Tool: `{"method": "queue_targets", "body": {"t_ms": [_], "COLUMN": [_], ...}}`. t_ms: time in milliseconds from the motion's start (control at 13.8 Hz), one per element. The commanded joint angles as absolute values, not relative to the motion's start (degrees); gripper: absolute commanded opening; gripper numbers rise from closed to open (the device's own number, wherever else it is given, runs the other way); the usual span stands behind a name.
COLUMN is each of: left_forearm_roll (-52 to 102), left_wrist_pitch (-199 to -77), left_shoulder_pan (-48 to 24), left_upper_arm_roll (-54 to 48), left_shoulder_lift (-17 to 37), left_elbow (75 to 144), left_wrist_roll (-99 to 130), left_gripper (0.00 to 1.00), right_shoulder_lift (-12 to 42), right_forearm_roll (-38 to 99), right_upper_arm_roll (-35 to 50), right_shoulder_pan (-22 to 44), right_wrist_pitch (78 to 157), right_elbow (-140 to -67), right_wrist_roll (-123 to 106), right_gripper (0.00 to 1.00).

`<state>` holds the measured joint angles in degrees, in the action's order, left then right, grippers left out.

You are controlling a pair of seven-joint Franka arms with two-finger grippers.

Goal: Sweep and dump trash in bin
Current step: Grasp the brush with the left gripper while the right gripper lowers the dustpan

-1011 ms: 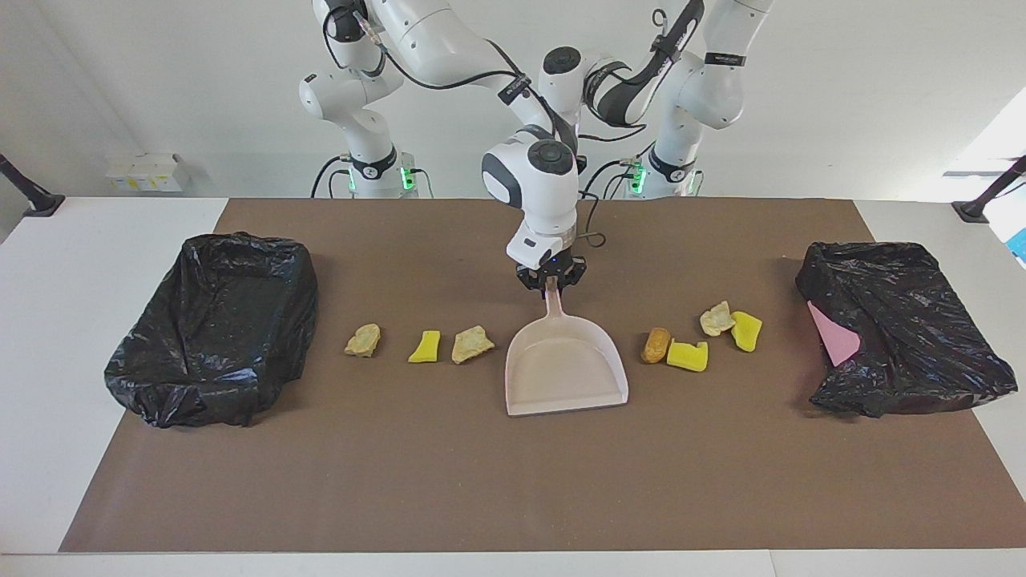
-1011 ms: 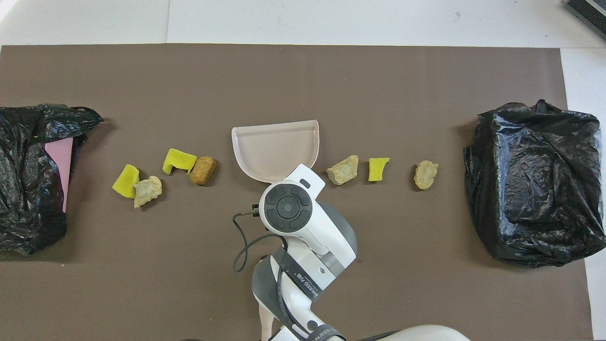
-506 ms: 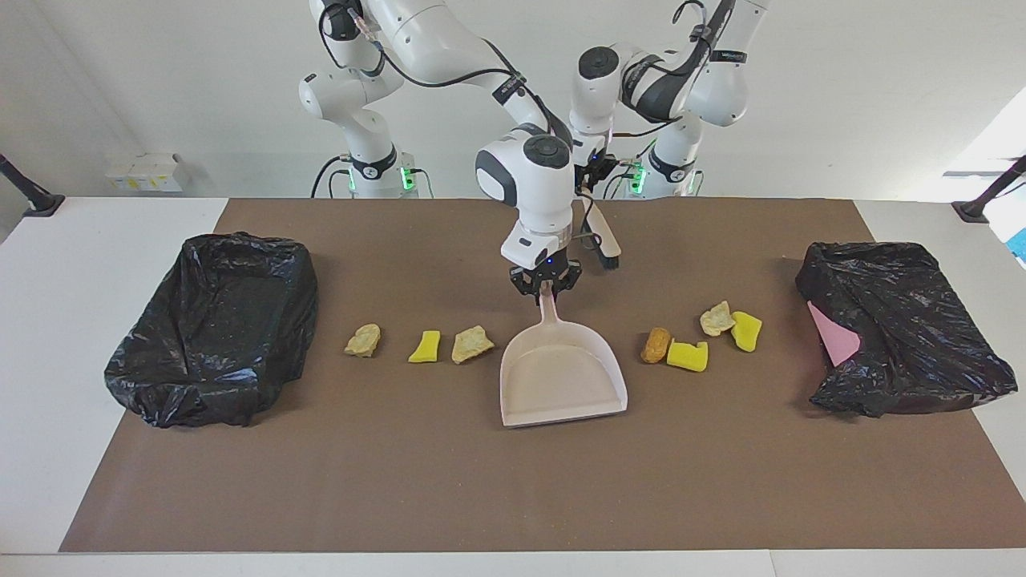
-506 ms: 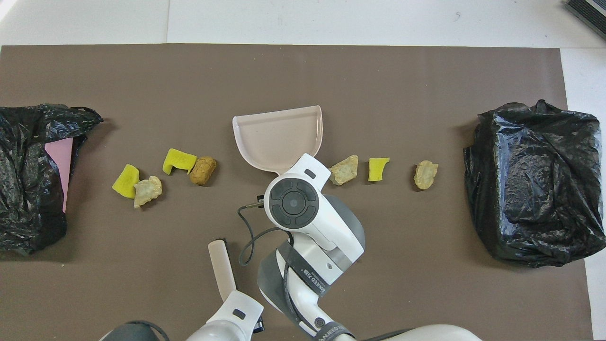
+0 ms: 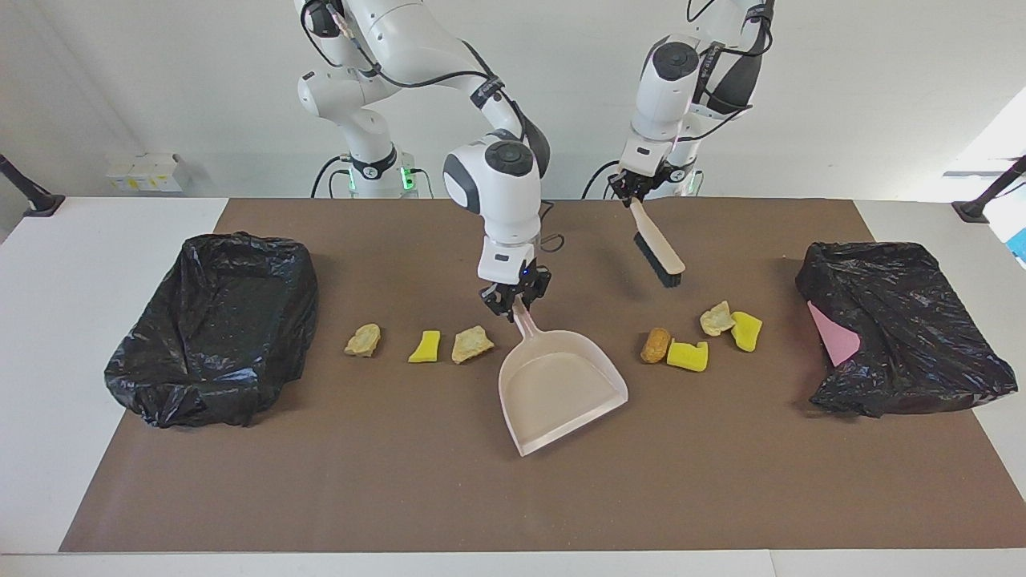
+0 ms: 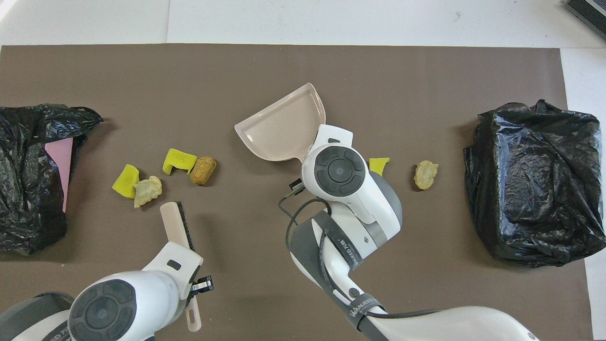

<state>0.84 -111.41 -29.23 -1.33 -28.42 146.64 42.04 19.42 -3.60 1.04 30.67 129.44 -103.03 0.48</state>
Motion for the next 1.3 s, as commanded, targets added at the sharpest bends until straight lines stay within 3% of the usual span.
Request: {"method": "queue_targets", "body": {"t_ms": [0,144,433,650,1228], "left_forearm_roll": [-2.6,-4.6,-4.7,-6.9,-6.6], "left_wrist_pitch": [-111.1,-112.1,-116.8,-123.4,-125.6], "left_shoulder_pan": [-22.4,-17.7,-7.3,-0.1,1.8], "left_upper_arm_roll": [-1.9,-1.9,-1.8,-1.8,-2.0], "left_shoulder_lift": [-26.5,-24.6,-22.2,-15.4,-11.3], "left_elbow": [145.4,144.0,143.3,142.8,142.6], "left_wrist_roll": [34.8,30.2,22.2,16.7,17.3], "left_gripper": [0.0,0.0,0.0,0.0,0.0], "right_shoulder_lift": [20.1,22.8,23.6,24.0,25.0], "right_forearm_roll": [-4.0,-4.0,-4.4,-4.6,-3.7], "right_upper_arm_roll": [1.6,1.7,1.7,1.7,1.8], "right_shoulder_pan": [28.8,27.5,26.4,26.1,26.7], "right_wrist_pitch": [122.2,117.3,118.4,119.6,121.4], "right_elbow": [-97.9,-92.6,-92.1,-91.8,-94.0], "right_wrist_roll": [-13.6,-24.5,-35.0,-42.8,-55.3], "right_gripper": [0.0,0.0,0.0,0.0,0.0]}}
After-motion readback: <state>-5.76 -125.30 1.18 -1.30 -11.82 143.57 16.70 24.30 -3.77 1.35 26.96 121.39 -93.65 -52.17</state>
